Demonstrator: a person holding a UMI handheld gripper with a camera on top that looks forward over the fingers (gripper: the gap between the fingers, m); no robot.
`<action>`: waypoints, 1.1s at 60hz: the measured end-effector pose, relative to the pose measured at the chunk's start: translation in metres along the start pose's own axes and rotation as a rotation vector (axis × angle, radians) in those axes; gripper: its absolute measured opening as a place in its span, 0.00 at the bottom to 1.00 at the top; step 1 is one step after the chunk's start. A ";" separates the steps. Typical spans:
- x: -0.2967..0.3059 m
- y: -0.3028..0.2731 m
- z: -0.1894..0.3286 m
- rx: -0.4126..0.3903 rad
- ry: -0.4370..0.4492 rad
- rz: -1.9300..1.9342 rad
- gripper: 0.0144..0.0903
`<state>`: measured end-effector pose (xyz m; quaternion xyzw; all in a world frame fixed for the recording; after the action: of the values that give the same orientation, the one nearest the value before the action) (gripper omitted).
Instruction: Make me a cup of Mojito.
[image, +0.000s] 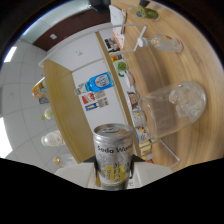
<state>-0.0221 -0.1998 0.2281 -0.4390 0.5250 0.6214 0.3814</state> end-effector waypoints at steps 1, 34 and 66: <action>-0.001 -0.001 0.000 0.004 -0.007 0.031 0.48; -0.014 -0.013 -0.006 0.049 0.009 -0.024 0.48; 0.023 0.022 0.006 0.019 0.242 -1.591 0.48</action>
<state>-0.0508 -0.1967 0.2139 -0.7424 0.0976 0.1071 0.6541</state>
